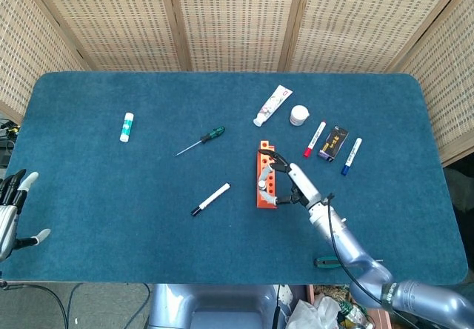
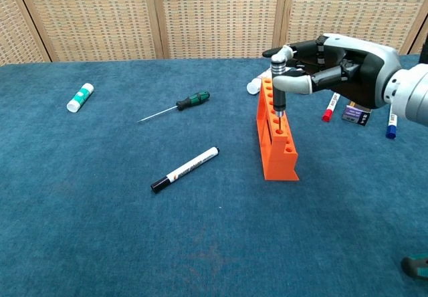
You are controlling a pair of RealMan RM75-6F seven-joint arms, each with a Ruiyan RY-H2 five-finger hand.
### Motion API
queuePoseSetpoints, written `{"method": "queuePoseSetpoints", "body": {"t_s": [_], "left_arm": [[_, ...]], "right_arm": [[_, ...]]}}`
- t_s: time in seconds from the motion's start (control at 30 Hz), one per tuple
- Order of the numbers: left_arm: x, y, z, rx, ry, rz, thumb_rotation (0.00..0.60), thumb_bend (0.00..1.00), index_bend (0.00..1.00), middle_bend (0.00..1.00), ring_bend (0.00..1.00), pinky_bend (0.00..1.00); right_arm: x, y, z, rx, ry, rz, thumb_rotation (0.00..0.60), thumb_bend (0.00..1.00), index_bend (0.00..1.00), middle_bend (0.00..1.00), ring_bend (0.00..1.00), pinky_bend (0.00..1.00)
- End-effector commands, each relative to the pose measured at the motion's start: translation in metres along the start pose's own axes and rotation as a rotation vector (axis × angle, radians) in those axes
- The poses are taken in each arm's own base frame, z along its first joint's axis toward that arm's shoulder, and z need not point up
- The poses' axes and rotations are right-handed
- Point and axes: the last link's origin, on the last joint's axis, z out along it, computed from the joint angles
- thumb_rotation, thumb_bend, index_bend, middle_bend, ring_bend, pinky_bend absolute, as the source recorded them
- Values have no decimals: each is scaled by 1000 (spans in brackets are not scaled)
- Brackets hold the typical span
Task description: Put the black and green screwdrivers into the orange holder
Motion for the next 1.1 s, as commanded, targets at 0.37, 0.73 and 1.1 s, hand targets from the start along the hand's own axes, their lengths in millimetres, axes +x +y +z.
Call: {"method": "queuePoseSetpoints", "body": {"t_s": [0.37, 0.73, 1.1], "left_arm": [[0, 0, 0, -1, -3, -4, 600, 0, 0, 0, 0, 0], [-1, 0, 0, -2, -9, -3, 600, 0, 0, 0, 0, 0], [-1, 0, 1, 1, -14, -1, 600, 0, 0, 0, 0, 0]], "right_arm": [[-2, 21, -3, 4, 4, 3, 600, 434, 644, 88, 0, 0], [0, 28, -3, 11, 2, -14, 600, 434, 644, 88, 0, 0], [-1, 34, -3, 5, -11, -38, 600, 434, 644, 89, 0, 0]]}}
